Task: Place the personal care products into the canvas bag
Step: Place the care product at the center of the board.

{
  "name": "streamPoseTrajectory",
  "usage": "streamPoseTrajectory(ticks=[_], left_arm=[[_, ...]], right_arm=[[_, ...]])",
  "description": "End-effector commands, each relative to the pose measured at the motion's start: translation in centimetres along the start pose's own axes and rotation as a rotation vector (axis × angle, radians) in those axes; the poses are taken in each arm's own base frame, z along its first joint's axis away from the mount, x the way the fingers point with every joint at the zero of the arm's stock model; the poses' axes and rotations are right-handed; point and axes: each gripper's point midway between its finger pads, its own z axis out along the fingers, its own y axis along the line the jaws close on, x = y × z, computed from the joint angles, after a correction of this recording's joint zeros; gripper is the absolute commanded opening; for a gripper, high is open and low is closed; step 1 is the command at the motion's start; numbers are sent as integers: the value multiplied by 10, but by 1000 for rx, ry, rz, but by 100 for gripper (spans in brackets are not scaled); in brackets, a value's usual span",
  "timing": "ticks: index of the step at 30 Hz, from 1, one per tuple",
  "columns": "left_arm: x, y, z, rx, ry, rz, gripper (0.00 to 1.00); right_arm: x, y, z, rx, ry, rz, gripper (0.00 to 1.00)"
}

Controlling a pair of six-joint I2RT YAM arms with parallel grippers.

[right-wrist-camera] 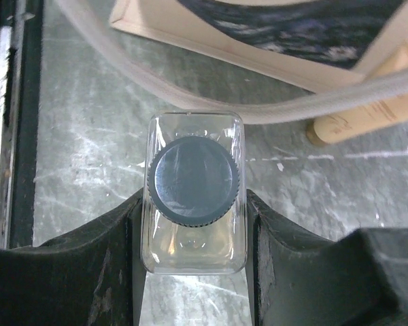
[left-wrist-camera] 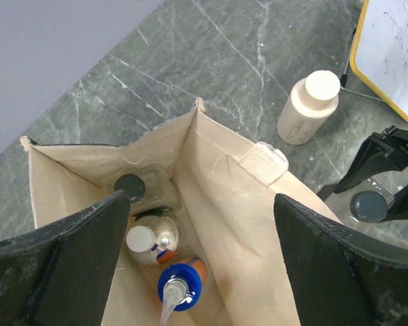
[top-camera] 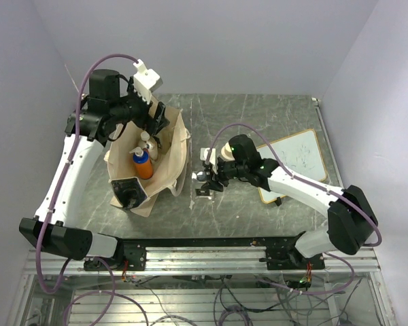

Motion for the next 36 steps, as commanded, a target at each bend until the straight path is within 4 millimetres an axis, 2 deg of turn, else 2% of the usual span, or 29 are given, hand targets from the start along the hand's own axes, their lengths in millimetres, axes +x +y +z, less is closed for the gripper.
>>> streamPoseTrajectory(ticks=[1, 5, 9, 14, 19, 21, 26, 30, 32, 36], left_arm=[[-8, -4, -4, -47, -21, -19, 97], [-10, -6, -1, -66, -23, -36, 96], [-10, -12, 2, -66, -30, -66, 96], [-3, -22, 7, -43, -10, -64, 96], [-2, -31, 8, -22, 0, -46, 96], [-1, -35, 9, -14, 4, -41, 96], [0, -40, 11, -12, 2, -64, 97], [-1, -39, 12, -28, 0, -75, 98], [-2, -40, 13, -35, 3, -75, 98], [-4, -44, 12, -55, 7, -77, 100]], right_arm=[[-40, -39, -18, 253, -120, 25, 8], [-33, -54, -30, 426, -109, 165, 8], [-26, -65, -40, 562, -115, 274, 15], [-7, -59, -41, 588, -94, 347, 23], [3, -47, -43, 571, -83, 370, 38], [3, -44, -45, 569, -89, 372, 47], [-1, -41, -48, 562, -96, 383, 59], [-6, -39, -49, 545, -104, 385, 76], [-11, -40, -51, 548, -115, 385, 79], [-33, -47, -65, 577, -149, 387, 81]])
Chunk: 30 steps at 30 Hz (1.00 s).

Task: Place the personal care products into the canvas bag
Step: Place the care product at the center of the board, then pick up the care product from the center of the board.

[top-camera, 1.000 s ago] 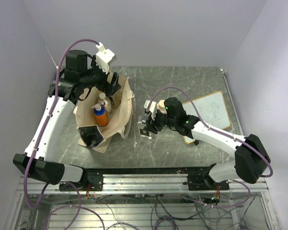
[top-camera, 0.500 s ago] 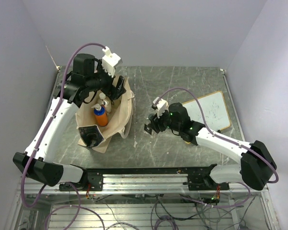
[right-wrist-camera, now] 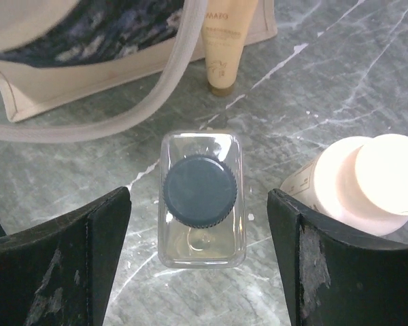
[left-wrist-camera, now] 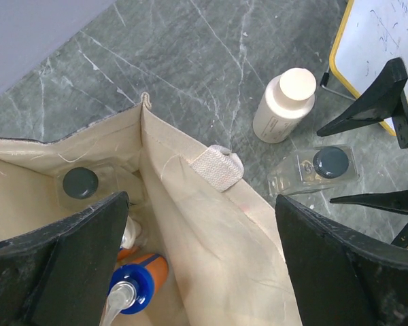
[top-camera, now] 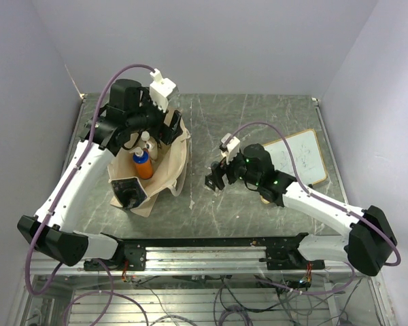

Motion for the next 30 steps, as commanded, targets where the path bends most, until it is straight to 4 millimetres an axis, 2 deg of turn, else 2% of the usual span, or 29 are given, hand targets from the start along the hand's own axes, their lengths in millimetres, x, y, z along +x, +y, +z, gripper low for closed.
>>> streamPoseTrajectory(ticks=[1, 6, 11, 14, 19, 22, 30], left_arm=[[-15, -6, -8, -42, -46, -5, 100], [-15, -23, -5, -41, -42, -14, 100], [-6, -42, 8, -52, -2, -3, 100], [5, -59, 21, -58, 48, 1, 100], [20, -110, 43, -24, 109, 23, 99], [25, -136, 58, 3, 130, 10, 99], [51, -141, 90, -60, 217, -67, 100]], right_arm=[[-55, -8, -17, 53, -110, 16, 82], [-96, -43, -45, 174, -158, 54, 85], [-120, -110, -71, 361, -201, 143, 89], [-120, -139, -86, 453, -218, 180, 90], [-111, -177, -106, 575, -231, 260, 91], [-109, -191, -118, 620, -238, 272, 91], [-103, -204, -142, 680, -265, 298, 91]])
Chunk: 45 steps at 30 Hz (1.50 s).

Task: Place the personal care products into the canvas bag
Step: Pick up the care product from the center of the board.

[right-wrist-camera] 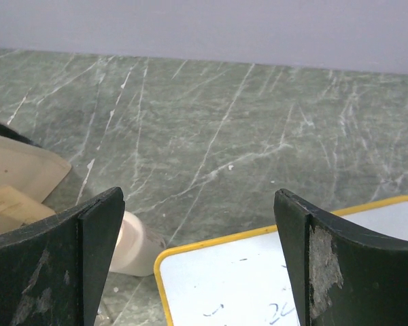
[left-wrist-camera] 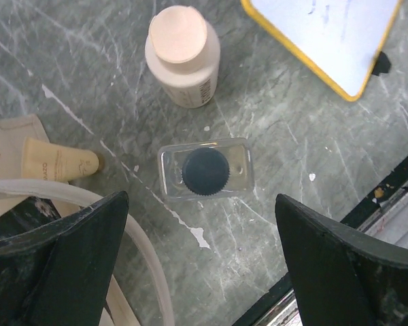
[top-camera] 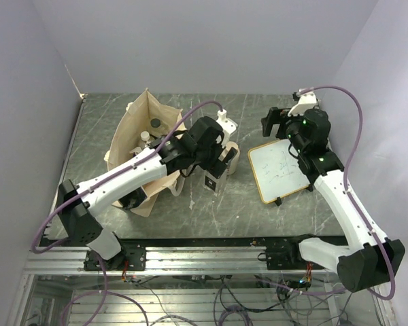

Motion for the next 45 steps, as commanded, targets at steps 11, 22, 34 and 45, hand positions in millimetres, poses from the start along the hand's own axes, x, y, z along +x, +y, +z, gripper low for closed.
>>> streamPoseTrajectory(ticks=[11, 22, 34, 45], left_arm=[[14, 3, 49, -115, 67, -91, 100], [26, -2, 69, -97, 103, -80, 100], [48, -5, 80, -90, 166, -96, 99], [63, -2, 81, -95, 201, -108, 100]], right_arm=[[-11, -27, -22, 49, -59, 100, 91], [1, -28, -21, 40, -51, 140, 91], [8, -27, -18, 26, -50, 167, 91], [14, -29, -17, 23, -46, 176, 90]])
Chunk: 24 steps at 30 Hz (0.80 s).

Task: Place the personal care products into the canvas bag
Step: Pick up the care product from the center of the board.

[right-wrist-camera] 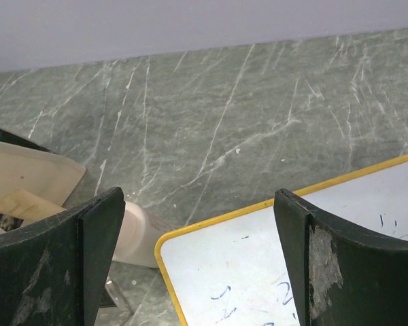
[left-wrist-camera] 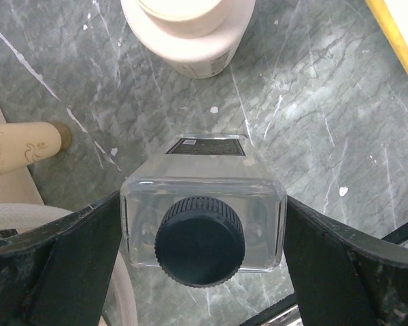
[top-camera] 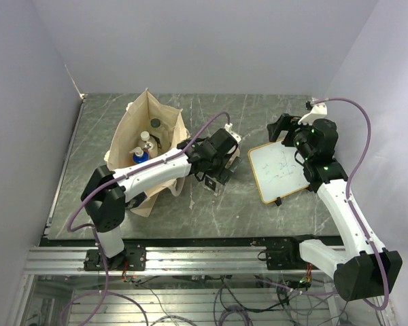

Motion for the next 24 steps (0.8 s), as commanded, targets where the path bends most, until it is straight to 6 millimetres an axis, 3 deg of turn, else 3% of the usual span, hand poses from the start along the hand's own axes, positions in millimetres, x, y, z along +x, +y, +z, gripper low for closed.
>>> streamPoseTrajectory(ticks=[1, 4, 7, 15, 19, 21, 24], left_arm=[[2, -2, 3, 17, -1, -19, 99], [2, -1, 2, 17, -5, -13, 92], [-7, 0, -1, 20, -28, 11, 76], [-61, 7, -36, 14, -216, 140, 9], [-78, 1, -63, 105, -305, 234, 7], [-83, -6, -81, 181, -346, 310, 7], [-94, -1, -114, 249, -398, 361, 7]], right_arm=[[-9, -1, -2, -5, -40, 6, 90], [-7, -3, -2, -3, -40, 13, 90], [-7, -4, -3, -3, -40, 19, 90], [-10, 2, -2, -39, -45, 1, 89], [-10, 7, -1, -71, -43, -19, 88], [-10, 8, 1, -79, -33, -28, 88], [-16, 11, 5, -96, -40, -47, 87]])
